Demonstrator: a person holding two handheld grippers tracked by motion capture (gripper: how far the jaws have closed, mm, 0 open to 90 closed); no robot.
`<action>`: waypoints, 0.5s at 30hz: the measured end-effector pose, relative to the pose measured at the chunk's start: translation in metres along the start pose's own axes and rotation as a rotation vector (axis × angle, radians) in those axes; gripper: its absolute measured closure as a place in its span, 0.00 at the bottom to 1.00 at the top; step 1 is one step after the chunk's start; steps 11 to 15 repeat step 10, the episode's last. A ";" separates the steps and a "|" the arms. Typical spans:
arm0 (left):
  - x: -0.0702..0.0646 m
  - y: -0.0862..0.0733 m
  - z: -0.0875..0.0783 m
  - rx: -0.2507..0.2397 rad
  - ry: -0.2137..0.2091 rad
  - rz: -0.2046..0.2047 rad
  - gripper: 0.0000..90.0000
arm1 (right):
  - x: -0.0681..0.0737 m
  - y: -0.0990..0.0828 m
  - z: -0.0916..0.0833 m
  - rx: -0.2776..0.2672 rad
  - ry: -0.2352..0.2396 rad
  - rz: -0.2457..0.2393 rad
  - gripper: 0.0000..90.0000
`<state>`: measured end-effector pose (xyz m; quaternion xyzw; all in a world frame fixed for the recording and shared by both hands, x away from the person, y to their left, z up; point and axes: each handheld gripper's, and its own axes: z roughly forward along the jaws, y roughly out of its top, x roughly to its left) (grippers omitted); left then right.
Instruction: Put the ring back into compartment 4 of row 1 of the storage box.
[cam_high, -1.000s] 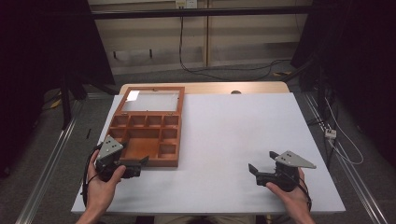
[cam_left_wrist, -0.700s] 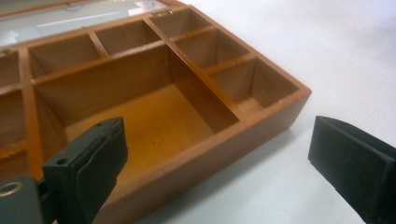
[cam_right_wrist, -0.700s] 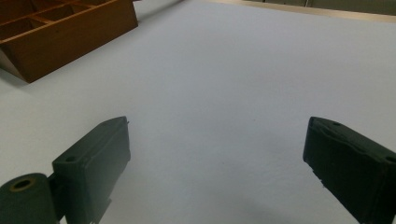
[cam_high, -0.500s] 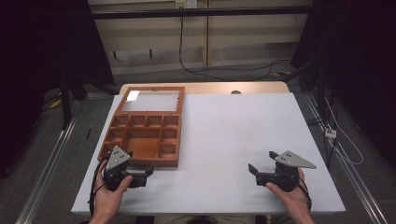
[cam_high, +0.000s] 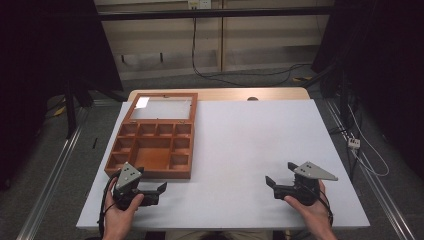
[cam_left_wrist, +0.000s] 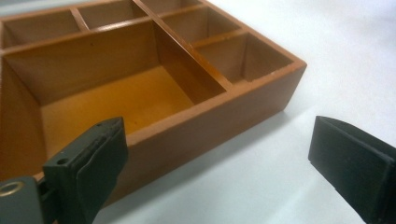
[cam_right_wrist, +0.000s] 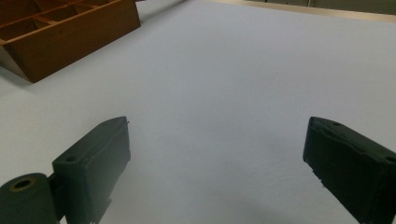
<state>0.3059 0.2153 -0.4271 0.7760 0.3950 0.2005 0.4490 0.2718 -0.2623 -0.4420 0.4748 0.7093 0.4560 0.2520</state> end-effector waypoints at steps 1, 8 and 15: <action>0.001 0.001 -0.001 -0.022 0.010 -0.015 0.05 | 0.000 0.000 0.000 -0.001 0.002 0.004 0.08; 0.004 0.004 -0.004 -0.051 0.024 -0.026 0.05 | -0.001 0.000 0.001 0.000 0.007 0.009 0.08; 0.004 0.003 -0.004 -0.050 0.014 -0.027 0.05 | -0.001 0.000 0.002 0.003 0.007 0.009 0.08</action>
